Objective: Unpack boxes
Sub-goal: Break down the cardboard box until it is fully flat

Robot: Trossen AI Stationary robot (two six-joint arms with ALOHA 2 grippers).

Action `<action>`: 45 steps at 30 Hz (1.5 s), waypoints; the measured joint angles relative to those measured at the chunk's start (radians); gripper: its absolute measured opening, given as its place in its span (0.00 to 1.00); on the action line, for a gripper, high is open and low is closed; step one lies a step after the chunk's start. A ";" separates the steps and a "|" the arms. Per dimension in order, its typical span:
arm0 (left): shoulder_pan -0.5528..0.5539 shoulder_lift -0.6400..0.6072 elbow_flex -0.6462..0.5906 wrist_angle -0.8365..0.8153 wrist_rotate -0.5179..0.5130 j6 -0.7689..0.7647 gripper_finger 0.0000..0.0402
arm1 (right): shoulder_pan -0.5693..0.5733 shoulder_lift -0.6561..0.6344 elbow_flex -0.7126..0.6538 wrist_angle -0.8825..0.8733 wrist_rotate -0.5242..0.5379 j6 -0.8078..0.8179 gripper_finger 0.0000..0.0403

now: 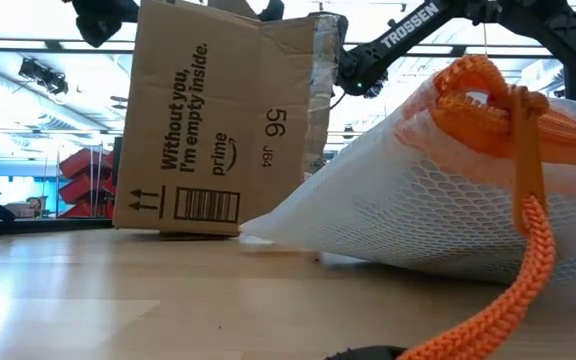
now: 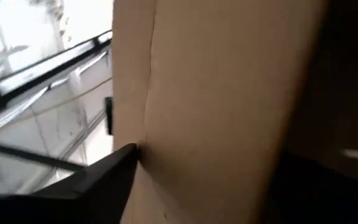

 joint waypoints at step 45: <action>0.005 0.138 0.017 0.295 -0.162 -0.037 0.06 | -0.034 -0.226 0.001 -0.983 -0.245 -0.877 0.56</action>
